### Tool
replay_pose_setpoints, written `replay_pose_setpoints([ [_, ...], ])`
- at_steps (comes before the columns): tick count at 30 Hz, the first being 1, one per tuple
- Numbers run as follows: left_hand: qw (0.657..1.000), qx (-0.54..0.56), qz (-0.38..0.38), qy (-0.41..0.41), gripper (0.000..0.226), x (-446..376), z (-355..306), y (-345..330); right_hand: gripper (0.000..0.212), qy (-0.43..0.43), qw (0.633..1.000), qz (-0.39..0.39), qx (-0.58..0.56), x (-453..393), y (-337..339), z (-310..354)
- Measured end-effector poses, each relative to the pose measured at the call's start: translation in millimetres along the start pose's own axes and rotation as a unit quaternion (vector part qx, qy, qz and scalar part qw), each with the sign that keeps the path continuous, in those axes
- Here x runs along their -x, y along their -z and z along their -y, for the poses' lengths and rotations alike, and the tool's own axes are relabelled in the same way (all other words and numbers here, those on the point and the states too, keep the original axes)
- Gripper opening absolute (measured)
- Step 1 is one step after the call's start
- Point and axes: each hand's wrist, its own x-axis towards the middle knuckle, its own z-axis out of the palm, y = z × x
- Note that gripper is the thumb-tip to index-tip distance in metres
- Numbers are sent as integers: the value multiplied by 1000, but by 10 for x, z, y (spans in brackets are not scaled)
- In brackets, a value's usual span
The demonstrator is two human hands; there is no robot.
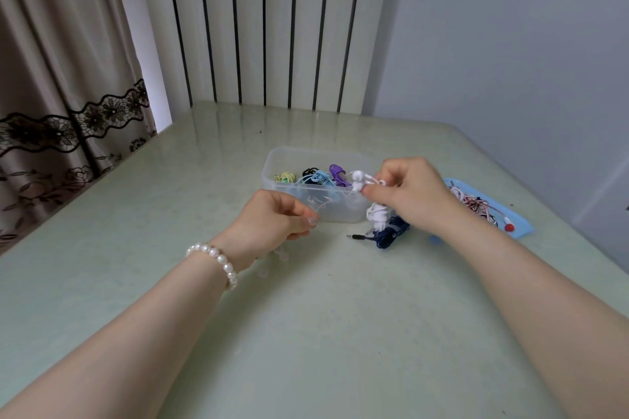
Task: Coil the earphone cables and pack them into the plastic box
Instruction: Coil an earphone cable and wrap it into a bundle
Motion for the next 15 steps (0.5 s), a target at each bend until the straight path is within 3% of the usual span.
replay_pose_setpoints([
  [3, 999, 30, -12, -13, 15, -35, -2, 76, 30, -48, 991, 118, -38, 59, -117, 39],
  [7, 998, 51, -31, -27, 14, -75, -8, 235, 11, -111, 956, 202, -181, 156, -235, 96],
  [11, 999, 39, -6, -23, 14, -71, -45, 392, 21, -165, 910, 213, -315, 190, -312, 12],
  [15, 1000, -17, 6, -17, 15, -72, -26, 473, 27, -171, 896, 215, -350, 187, -385, -44],
])
